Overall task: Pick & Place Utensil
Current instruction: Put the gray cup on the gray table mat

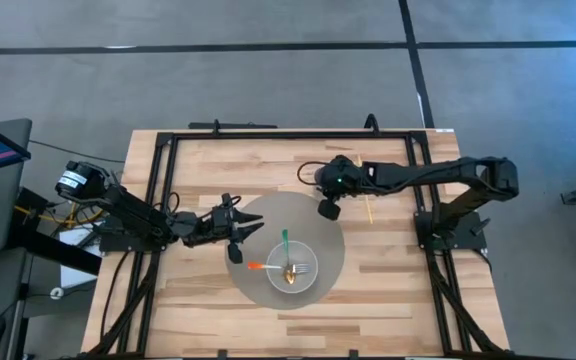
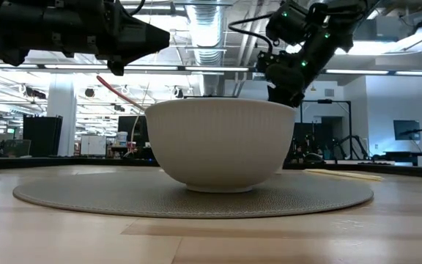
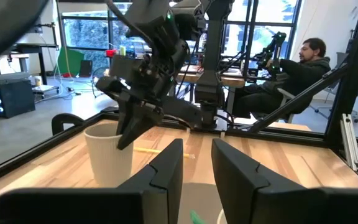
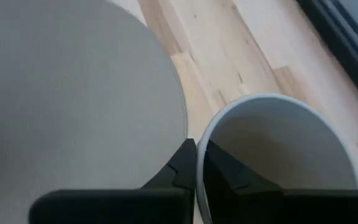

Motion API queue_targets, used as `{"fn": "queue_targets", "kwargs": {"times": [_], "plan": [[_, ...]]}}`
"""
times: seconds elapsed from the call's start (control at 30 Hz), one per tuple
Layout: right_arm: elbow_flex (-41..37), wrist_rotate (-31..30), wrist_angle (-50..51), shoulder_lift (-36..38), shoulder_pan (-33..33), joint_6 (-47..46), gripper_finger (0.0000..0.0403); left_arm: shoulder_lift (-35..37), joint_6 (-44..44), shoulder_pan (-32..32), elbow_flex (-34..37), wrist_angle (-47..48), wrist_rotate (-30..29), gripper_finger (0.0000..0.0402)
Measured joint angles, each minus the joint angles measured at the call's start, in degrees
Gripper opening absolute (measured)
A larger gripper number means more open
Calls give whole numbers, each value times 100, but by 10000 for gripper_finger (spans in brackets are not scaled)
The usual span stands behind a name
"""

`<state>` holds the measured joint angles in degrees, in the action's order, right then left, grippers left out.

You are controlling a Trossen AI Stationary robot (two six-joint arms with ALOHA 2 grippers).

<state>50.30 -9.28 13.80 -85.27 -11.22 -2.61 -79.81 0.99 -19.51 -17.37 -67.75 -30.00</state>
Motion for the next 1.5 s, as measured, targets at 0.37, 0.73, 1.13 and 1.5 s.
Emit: {"fn": "queue_targets", "kwargs": {"times": [0.37, 0.73, 1.13, 1.5], "plan": [[744, 28, 222, -3, 1179, -182, 8, 0, 0, 0, 0, 2, 3, 86], [583, -770, 263, -31, 2297, -647, 11, 0, -271, 0, 0, 0, 7, 86], [567, -881, 933, -33, 2273, -1289, 21, 0, -341, 0, 0, 1, 7, 86], [567, -883, 907, -33, 2273, -1501, 47, 0, -341, 0, 0, 2, 7, 86]]}}
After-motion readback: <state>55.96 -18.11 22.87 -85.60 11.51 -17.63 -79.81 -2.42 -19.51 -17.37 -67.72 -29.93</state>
